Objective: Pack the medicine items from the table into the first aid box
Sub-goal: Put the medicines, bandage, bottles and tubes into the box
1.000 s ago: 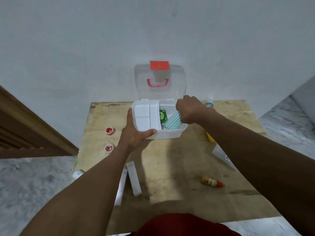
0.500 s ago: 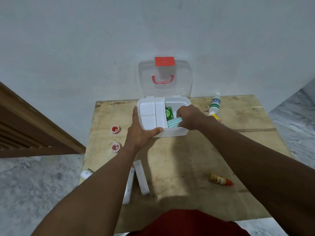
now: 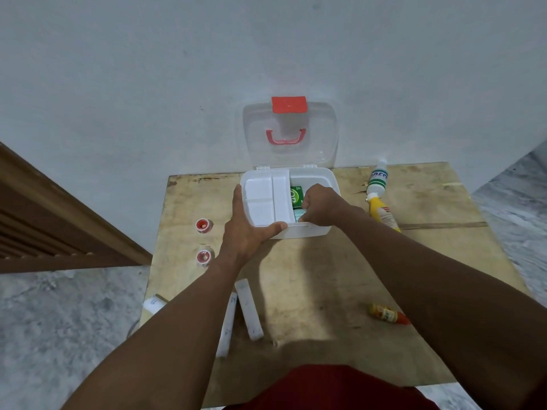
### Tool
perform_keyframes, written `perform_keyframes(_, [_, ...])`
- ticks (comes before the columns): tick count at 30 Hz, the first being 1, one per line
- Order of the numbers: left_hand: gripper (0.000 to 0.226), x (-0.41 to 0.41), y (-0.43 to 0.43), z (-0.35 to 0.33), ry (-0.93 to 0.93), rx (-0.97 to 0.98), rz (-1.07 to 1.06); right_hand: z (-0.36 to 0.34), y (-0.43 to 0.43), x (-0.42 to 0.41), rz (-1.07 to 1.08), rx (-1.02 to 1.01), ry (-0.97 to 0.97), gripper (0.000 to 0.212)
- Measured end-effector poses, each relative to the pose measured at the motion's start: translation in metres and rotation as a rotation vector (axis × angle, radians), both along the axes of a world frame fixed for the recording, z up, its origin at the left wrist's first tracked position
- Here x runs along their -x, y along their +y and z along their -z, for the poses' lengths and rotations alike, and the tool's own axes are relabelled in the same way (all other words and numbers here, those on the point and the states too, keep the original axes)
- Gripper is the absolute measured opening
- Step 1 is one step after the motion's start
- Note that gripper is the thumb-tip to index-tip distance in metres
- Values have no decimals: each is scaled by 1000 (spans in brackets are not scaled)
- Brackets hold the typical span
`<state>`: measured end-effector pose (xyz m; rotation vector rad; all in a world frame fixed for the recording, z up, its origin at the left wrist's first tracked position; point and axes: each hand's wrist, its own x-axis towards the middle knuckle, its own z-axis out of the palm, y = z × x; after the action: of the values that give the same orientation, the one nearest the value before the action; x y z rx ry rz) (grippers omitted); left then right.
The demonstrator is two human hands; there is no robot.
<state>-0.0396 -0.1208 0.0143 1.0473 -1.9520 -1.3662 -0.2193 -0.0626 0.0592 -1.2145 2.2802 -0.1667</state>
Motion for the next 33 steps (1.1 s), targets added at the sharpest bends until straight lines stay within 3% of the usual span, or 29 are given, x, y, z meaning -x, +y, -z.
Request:
perform_keyframes(7, [104,0,0,0,-1,-6,-9,10,-8,-5,99,33,-68,34])
perform_keyframes(13, [107,1,1,0,5,-13,-14,19,-10,-12,167,25,-17,19])
perform_keyframes(19, [107,1,0,0,-1,-11,-7,18,-12,-11,161,-10,-4,38])
perform_keyframes(23, [106,0,0,1,2,-14,3,15,-9,-8,139,-5,7,38])
perform_keyframes(33, [105,0,-4,3,-41,-14,41,3,23,-13,131,247,59,19])
